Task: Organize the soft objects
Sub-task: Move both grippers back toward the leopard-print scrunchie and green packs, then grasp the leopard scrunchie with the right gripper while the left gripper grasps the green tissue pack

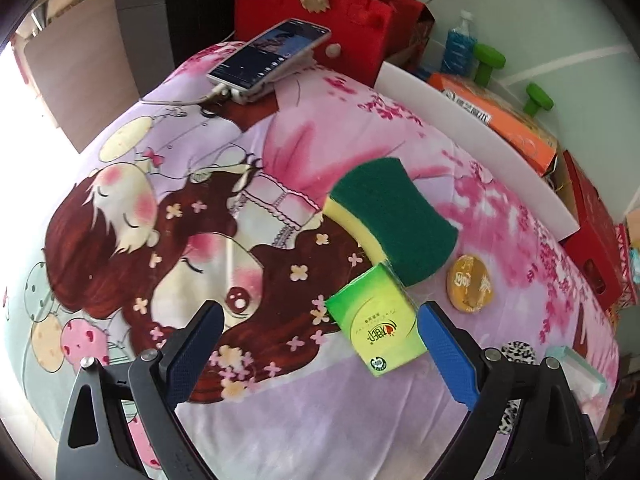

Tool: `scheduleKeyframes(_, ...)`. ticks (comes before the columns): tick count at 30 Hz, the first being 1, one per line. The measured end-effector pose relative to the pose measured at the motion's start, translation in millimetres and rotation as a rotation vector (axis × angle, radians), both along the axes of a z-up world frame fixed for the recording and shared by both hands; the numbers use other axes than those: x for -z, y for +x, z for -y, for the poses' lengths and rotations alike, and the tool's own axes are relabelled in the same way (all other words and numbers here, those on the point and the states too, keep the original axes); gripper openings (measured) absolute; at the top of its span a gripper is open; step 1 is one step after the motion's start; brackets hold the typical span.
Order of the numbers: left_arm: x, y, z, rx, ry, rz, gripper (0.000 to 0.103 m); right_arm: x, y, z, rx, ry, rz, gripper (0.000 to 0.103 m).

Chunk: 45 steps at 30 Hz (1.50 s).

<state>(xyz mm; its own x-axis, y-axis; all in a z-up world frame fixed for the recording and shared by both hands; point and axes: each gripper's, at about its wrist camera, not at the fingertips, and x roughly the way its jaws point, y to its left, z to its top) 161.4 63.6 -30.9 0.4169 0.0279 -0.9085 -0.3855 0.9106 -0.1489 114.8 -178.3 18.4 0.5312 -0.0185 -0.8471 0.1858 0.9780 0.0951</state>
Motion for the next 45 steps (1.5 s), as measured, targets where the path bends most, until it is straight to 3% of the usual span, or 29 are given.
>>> scheduleKeyframes(10, 31, 14, 7, 0.010, -0.034, -0.041, 0.097, 47, 16, -15, -0.070, 0.005, -0.103, 0.103)
scheduleKeyframes(17, 36, 16, 5, -0.013, -0.075, -0.009, 0.097, 70, 21, -19, -0.073, -0.003, -0.152, 0.103)
scheduleKeyframes(29, 35, 25, 22, 0.068, -0.046, 0.008, 0.097, 85, 22, -23, -0.086, -0.013, -0.191, 0.103)
scheduleKeyframes(45, 42, 28, 18, 0.056, -0.043, -0.016, 0.097, 95, 28, -23, -0.101, -0.048, -0.202, 0.103)
